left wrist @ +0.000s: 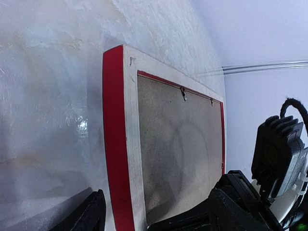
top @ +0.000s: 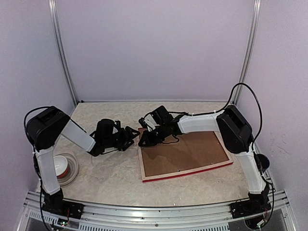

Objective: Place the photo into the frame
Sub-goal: Press the fastener onto the backboard.

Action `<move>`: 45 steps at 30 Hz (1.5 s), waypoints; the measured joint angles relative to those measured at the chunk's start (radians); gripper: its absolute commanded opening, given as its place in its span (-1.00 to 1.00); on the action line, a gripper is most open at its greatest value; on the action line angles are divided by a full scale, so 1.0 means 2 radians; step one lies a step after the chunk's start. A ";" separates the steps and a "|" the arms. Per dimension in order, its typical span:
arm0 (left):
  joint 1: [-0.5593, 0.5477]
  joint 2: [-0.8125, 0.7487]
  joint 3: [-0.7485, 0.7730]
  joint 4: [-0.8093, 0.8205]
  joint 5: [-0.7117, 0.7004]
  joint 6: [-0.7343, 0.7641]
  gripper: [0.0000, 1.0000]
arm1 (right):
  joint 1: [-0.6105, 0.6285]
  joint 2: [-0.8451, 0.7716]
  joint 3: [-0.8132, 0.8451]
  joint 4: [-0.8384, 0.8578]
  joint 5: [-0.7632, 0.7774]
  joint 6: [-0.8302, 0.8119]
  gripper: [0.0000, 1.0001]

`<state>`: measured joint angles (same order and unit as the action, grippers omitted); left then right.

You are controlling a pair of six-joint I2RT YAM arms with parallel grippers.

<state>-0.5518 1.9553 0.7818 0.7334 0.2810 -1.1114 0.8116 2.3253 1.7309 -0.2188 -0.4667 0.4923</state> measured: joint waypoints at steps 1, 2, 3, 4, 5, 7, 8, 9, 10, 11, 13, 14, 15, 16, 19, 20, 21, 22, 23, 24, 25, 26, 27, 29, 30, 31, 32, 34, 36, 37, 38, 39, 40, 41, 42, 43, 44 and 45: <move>0.000 -0.001 -0.002 0.000 0.000 0.000 0.45 | -0.001 0.003 0.000 0.000 0.000 0.000 -0.84; 0.000 -0.001 -0.003 0.000 0.000 0.000 0.45 | -0.002 0.005 0.000 0.001 -0.001 0.000 -0.85; 0.000 -0.001 -0.005 0.000 0.000 0.000 0.45 | -0.002 0.004 0.001 0.001 0.001 0.000 -0.84; 0.000 -0.001 -0.007 0.000 0.000 0.000 0.45 | -0.004 0.005 0.001 0.002 0.001 0.000 -0.85; 0.000 -0.002 -0.008 0.000 0.000 0.000 0.45 | -0.004 0.005 0.000 0.002 0.001 0.000 -0.84; 0.000 -0.002 -0.009 0.001 0.000 0.000 0.45 | -0.006 0.005 -0.001 0.002 0.001 0.000 -0.84; 0.000 -0.002 -0.010 0.001 0.000 -0.001 0.45 | -0.007 0.005 -0.002 0.003 0.001 0.000 -0.84; 0.000 -0.002 -0.010 0.002 0.000 -0.001 0.45 | -0.007 0.005 -0.003 0.005 0.000 0.000 -0.84; 0.000 -0.002 -0.010 0.002 0.000 -0.002 0.45 | -0.008 0.005 -0.006 0.008 0.000 0.000 -0.84; 0.000 -0.002 -0.010 0.003 0.000 -0.002 0.45 | -0.008 0.005 -0.009 0.009 -0.001 0.000 -0.84; 0.000 -0.002 -0.010 0.005 0.000 -0.002 0.45 | -0.008 0.005 -0.013 0.011 -0.003 0.001 -0.85; 0.000 -0.002 -0.010 0.006 0.000 -0.003 0.45 | -0.008 0.005 -0.013 0.012 -0.004 0.001 -0.84; 0.000 -0.002 -0.010 0.007 0.000 -0.003 0.45 | -0.008 0.005 -0.014 0.013 -0.005 0.001 -0.84; 0.000 -0.002 -0.010 0.008 0.000 -0.003 0.45 | -0.008 0.005 -0.015 0.015 -0.006 0.001 -0.84; 0.000 -0.002 -0.010 0.010 0.001 -0.003 0.46 | -0.008 0.005 -0.020 0.021 -0.010 0.002 -0.84; 0.000 -0.002 -0.010 0.010 0.002 -0.003 0.45 | -0.008 0.005 -0.021 0.024 -0.014 0.002 -0.84; 0.000 -0.001 -0.010 0.010 0.002 -0.003 0.46 | -0.008 0.005 -0.023 0.027 -0.016 0.002 -0.84; 0.000 -0.001 -0.009 0.010 0.003 -0.003 0.46 | -0.009 0.005 -0.023 0.028 -0.019 0.002 -0.83; 0.000 -0.001 -0.007 0.010 0.004 -0.003 0.46 | -0.010 0.005 -0.025 0.030 -0.023 0.002 -0.83; -0.001 -0.001 -0.004 0.011 0.004 -0.003 0.46 | -0.010 0.005 -0.026 0.033 -0.027 0.002 -0.83; -0.002 0.000 -0.001 0.011 0.004 -0.003 0.45 | -0.012 0.006 -0.026 0.036 -0.034 0.004 -0.82; -0.004 0.001 0.002 0.011 0.005 -0.004 0.45 | -0.013 0.008 -0.027 0.038 -0.040 0.006 -0.81; -0.007 0.002 0.006 0.012 0.006 -0.004 0.45 | -0.015 0.010 -0.027 0.042 -0.050 0.008 -0.80; -0.010 0.006 0.009 0.012 0.003 -0.004 0.45 | -0.018 0.013 -0.027 0.048 -0.065 0.013 -0.77; -0.010 0.008 0.010 0.012 0.003 -0.004 0.45 | -0.019 0.015 -0.027 0.051 -0.073 0.016 -0.75; -0.010 0.010 0.011 0.012 0.003 -0.004 0.45 | -0.021 0.017 -0.027 0.054 -0.081 0.020 -0.73; -0.010 0.011 0.012 0.012 0.003 -0.004 0.46 | -0.023 0.019 -0.027 0.057 -0.088 0.023 -0.72; -0.010 0.015 0.014 0.012 0.002 -0.005 0.45 | -0.025 0.022 -0.024 0.059 -0.100 0.027 -0.71; -0.010 0.017 0.014 0.013 0.001 -0.005 0.46 | -0.027 0.027 -0.019 0.057 -0.110 0.030 -0.72; -0.010 0.018 0.014 0.014 0.001 -0.005 0.45 | -0.028 0.030 -0.015 0.056 -0.116 0.032 -0.72; -0.010 0.020 0.014 0.015 0.000 -0.005 0.45 | -0.030 0.033 -0.011 0.055 -0.120 0.034 -0.72; -0.010 0.021 0.015 0.015 0.000 -0.005 0.46 | -0.031 0.037 -0.007 0.055 -0.126 0.035 -0.72; -0.010 0.021 0.015 0.015 -0.001 -0.005 0.46 | -0.032 0.041 -0.003 0.054 -0.132 0.037 -0.71; -0.010 0.022 0.016 0.015 -0.002 -0.005 0.45 | -0.033 0.044 0.000 0.055 -0.137 0.039 -0.71; -0.010 0.022 0.016 0.015 -0.004 -0.005 0.45 | -0.034 0.047 0.005 0.054 -0.142 0.039 -0.71; -0.010 0.023 0.016 0.015 -0.006 -0.005 0.46 | -0.035 0.051 0.008 0.054 -0.146 0.040 -0.71; -0.010 0.023 0.017 0.014 -0.008 -0.005 0.46 | -0.036 0.055 0.015 0.052 -0.153 0.040 -0.71; -0.010 0.023 0.018 0.014 -0.010 -0.005 0.45 | -0.036 0.058 0.019 0.051 -0.157 0.040 -0.71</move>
<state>-0.5716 2.0022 0.8169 0.7620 0.2600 -1.1206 0.7387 2.4420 1.7687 -0.1169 -0.7799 0.5728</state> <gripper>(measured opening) 0.727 0.143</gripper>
